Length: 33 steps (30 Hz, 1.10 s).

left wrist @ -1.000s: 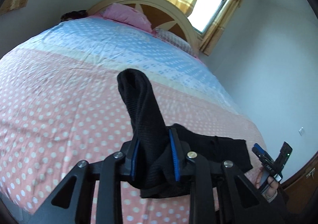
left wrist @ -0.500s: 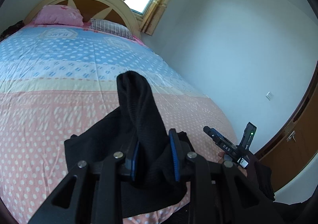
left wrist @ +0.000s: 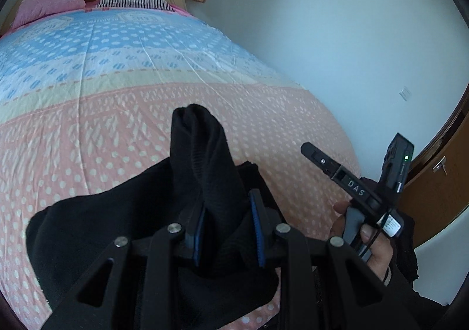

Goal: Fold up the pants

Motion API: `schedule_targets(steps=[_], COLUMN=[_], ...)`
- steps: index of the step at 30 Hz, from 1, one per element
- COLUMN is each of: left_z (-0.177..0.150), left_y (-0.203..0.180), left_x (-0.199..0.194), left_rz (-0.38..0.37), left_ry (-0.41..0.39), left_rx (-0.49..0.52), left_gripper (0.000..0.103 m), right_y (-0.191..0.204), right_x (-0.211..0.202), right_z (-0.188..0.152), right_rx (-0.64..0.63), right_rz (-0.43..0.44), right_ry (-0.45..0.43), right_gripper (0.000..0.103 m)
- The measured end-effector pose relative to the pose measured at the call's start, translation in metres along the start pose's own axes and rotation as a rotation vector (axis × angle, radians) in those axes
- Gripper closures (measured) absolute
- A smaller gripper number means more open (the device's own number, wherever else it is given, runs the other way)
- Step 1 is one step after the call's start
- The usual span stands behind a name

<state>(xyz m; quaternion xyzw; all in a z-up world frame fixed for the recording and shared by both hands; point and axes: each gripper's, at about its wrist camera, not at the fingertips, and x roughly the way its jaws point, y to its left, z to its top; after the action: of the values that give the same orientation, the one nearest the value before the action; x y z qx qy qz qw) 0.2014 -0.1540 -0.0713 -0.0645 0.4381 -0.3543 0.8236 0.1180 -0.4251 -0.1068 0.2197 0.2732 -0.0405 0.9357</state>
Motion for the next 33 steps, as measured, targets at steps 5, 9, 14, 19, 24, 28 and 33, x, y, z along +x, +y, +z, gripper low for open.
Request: schedule_targets(steps=[5,9,14,19,24,28,33], left_z=[-0.006,-0.014,-0.021,-0.035,-0.048,-0.058,-0.066], left_y=[-0.018,-0.031,-0.041,-0.025,0.021,0.054,0.081], left_x=[0.028,0.035,0.006,-0.042,-0.061,-0.061,-0.057], left_rz=[0.046,0.050,0.005,0.115,0.248,0.300,0.311], left_ry=[0.022,0.026,-0.017,-0.154,-0.204,-0.201,-0.202], left_rx=[0.036,0.066,0.135,0.173,0.092,0.014,-0.066], left_gripper=[0.069,0.059,0.049,0.031,0.026,0.026,0.023], right_y=[-0.001,-0.007,-0.002,0.036,0.076,0.096,0.086], right_x=[0.009,0.012,0.002,-0.020,-0.017,-0.010,-0.005], right_z=[-0.003,-0.003,0.003,0.007,-0.013,-0.033,-0.049], right_rx=[0.004,0.026,0.028,-0.057,-0.163,-0.266,-0.265], right_rz=[0.034,0.037,0.103,0.220,0.259,0.221,0.192], right_ry=[0.038,0.051,0.069,0.089,0.196,0.261,0.343], right_gripper=[0.026,0.026,0.026,0.026,0.026,0.026,0.083])
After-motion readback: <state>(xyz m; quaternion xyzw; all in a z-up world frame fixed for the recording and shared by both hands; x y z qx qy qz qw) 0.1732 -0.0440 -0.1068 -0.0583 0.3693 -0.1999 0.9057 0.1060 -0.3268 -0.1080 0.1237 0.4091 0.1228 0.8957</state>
